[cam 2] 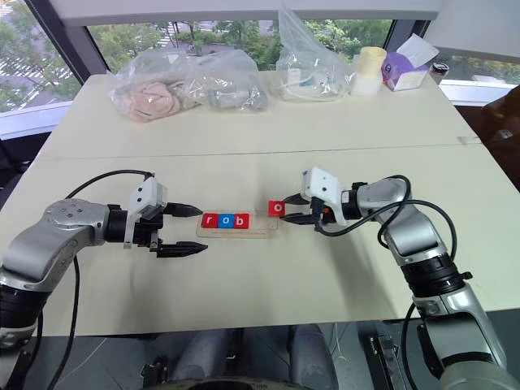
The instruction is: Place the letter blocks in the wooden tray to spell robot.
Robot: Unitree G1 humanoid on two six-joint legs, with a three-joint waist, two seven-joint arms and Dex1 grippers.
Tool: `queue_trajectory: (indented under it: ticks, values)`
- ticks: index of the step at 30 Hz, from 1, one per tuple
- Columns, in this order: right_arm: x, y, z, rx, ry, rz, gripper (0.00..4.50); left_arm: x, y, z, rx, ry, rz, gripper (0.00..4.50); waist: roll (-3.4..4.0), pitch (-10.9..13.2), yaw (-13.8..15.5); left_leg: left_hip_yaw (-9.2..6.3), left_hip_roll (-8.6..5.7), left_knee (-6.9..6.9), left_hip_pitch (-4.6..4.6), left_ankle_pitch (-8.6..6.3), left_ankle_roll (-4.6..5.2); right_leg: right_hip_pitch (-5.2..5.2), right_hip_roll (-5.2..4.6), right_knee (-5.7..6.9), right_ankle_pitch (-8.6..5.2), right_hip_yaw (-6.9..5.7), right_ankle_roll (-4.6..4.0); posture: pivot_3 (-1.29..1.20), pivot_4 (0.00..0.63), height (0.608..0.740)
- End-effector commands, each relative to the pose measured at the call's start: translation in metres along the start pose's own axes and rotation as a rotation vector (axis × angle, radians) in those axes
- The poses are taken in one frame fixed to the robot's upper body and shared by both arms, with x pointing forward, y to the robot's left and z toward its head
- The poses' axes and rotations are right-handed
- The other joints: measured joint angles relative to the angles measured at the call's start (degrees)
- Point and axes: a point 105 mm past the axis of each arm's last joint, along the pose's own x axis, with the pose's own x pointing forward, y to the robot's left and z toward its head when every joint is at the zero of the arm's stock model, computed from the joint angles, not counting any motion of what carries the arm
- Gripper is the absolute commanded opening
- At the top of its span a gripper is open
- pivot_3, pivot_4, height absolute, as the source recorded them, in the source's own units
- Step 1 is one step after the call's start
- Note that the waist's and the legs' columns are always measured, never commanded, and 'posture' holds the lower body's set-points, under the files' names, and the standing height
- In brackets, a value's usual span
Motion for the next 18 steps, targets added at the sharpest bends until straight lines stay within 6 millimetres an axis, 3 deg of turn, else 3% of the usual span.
queue_trajectory:
  ticks: [1, 6, 11, 18]
  values:
    - [0.019, -0.006, 0.006, -0.066, 0.033, 0.025, 1.09, -0.005, 0.003, 0.011, 0.034, -0.037, 0.047, 4.50, 0.00, 0.0, -0.1, 0.02, 0.00, 0.03, -0.01, 0.00, 0.00, -0.01, 0.00, 0.01, 0.01, 0.01, 0.00, 0.00, 0.150, 0.740]
    - [0.037, -0.012, -0.003, -0.111, 0.104, 0.031, 1.09, -0.003, -0.004, 0.012, 0.017, -0.056, 0.063, 4.50, 0.00, 0.0, -0.3, 0.00, 0.02, 0.04, 0.02, 0.01, -0.02, -0.03, 0.03, 0.08, 0.04, 0.00, 0.02, 0.00, 0.150, 0.740]
    - [0.042, -0.015, -0.010, -0.134, 0.162, 0.056, 1.09, -0.002, -0.007, 0.009, 0.003, -0.055, 0.083, 4.50, 0.00, 0.0, -0.3, 0.01, 0.02, 0.04, 0.02, 0.02, -0.03, -0.04, 0.04, 0.12, 0.05, 0.01, 0.02, 0.00, 0.150, 0.740]
    - [0.051, -0.012, 0.000, -0.140, 0.143, 0.068, 1.09, 0.001, -0.008, 0.006, 0.000, -0.051, 0.096, 4.50, -0.01, 0.0, -0.4, 0.00, 0.03, 0.04, 0.10, 0.04, -0.06, -0.02, 0.07, 0.20, 0.04, 0.01, 0.01, 0.00, 0.150, 0.740]
